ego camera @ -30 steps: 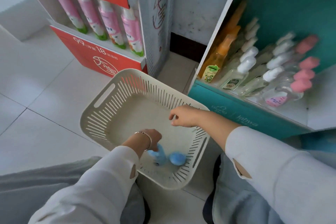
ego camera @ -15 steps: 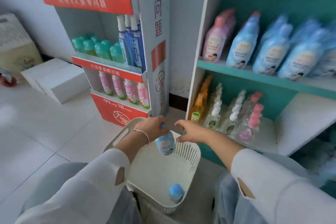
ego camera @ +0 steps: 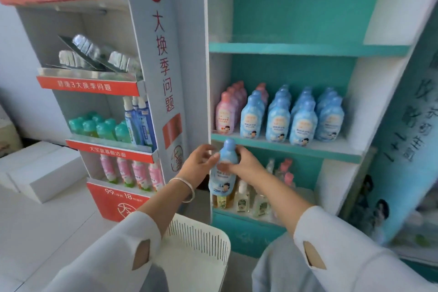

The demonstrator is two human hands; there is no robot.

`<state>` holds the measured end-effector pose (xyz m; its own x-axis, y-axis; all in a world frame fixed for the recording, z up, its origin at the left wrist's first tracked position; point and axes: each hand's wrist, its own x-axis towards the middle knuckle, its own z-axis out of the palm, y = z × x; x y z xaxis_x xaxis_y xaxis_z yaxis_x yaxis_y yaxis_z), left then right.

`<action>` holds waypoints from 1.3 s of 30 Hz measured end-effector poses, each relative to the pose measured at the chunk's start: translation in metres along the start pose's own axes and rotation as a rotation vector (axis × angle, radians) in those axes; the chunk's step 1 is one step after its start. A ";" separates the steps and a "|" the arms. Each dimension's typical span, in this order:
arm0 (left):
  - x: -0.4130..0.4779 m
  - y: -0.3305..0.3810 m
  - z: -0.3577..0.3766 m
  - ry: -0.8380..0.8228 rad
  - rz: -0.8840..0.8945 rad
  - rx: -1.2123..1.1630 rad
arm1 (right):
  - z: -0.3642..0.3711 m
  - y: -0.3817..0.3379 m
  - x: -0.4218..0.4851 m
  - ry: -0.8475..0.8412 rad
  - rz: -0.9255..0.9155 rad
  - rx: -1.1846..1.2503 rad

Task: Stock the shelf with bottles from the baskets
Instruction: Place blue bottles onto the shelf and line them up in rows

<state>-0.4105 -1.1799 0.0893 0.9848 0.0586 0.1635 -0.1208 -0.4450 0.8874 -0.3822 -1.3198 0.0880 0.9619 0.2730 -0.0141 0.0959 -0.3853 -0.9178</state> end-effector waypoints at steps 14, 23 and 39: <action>0.034 0.099 0.129 -0.129 0.092 -0.079 | -0.130 -0.001 -0.026 0.594 0.075 -0.195; 0.057 0.120 0.163 -0.176 0.261 0.200 | -0.209 0.019 -0.014 0.813 0.145 -0.312; 0.072 0.096 0.181 -0.269 0.235 0.326 | -0.207 0.061 0.033 0.848 0.263 -0.461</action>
<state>-0.3287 -1.3804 0.1081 0.9380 -0.2915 0.1877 -0.3410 -0.6778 0.6514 -0.2914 -1.5167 0.1142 0.8140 -0.5205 0.2580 -0.2297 -0.6963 -0.6800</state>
